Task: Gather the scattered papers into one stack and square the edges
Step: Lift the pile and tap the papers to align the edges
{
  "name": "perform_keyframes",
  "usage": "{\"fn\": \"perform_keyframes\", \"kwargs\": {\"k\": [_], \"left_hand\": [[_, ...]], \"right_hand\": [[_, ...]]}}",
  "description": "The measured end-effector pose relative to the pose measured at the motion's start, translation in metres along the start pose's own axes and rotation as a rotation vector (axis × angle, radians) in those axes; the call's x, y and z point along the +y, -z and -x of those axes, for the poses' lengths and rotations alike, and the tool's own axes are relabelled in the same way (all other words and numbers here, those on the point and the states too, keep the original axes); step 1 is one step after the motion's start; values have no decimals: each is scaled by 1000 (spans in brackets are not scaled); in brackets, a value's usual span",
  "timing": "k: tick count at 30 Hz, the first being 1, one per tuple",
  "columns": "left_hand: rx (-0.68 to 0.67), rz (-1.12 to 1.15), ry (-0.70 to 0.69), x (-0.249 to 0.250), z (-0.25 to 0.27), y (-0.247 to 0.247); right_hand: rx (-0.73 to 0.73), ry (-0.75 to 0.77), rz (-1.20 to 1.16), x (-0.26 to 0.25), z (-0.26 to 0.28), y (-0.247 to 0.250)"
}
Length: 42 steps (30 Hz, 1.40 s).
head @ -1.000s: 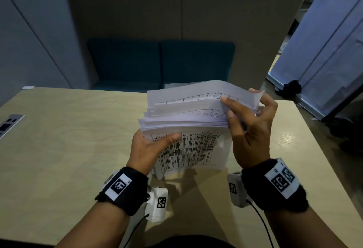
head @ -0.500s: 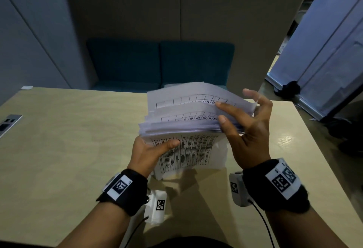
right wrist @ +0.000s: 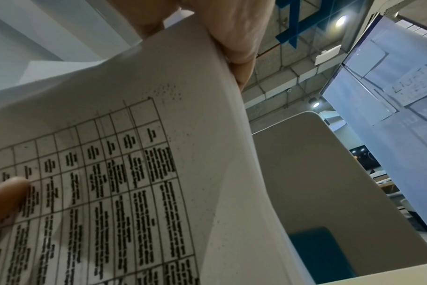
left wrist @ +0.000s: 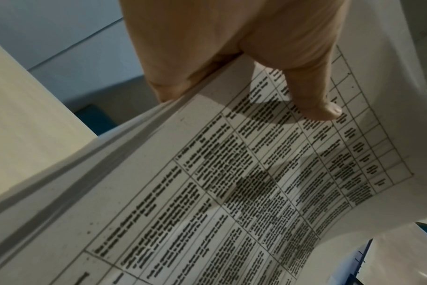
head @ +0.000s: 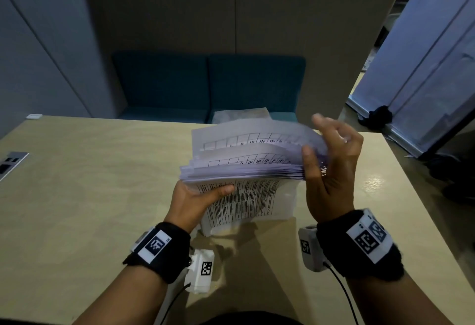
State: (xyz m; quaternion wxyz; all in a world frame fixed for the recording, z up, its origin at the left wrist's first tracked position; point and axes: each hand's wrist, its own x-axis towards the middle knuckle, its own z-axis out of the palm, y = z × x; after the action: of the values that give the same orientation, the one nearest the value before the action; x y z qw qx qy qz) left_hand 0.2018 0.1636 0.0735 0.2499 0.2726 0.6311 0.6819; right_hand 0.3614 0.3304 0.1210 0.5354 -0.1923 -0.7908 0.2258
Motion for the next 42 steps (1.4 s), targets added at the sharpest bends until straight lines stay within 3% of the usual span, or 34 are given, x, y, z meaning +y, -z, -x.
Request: {"fn": "perform_keyframes", "kwargs": {"k": [11,17,20,23,25,27,30,34,38,42], "left_hand": [[3,37,-39,3,0,-3],[41,0,8,0,-1,-3],[135,18,48,-2,-2,-3],[219,58,30,1,-4,0],[214,78,34,5,-6,-1],[186,83,44,10,-6,-2],[148,35,29,20,-4,-7],[145,32,-46,25,-5,-12],[138,66,-67,22,-6,-13],[187,95,-143,28,-6,-14]], "right_hand": [[-92,-46,100,1,2,0],[-124,-69,16,3,4,1],[-87,-296,-242,16,7,0],[-259,-649,-364,36,16,-4],[-411,-736,-399,48,28,-7],[-450,-779,-471,56,37,-10],[-331,-807,-610,53,39,-16],[-180,-771,-590,43,36,-23],[-178,-744,-535,37,40,-23],[-69,-676,-608,22,34,-22]]}}
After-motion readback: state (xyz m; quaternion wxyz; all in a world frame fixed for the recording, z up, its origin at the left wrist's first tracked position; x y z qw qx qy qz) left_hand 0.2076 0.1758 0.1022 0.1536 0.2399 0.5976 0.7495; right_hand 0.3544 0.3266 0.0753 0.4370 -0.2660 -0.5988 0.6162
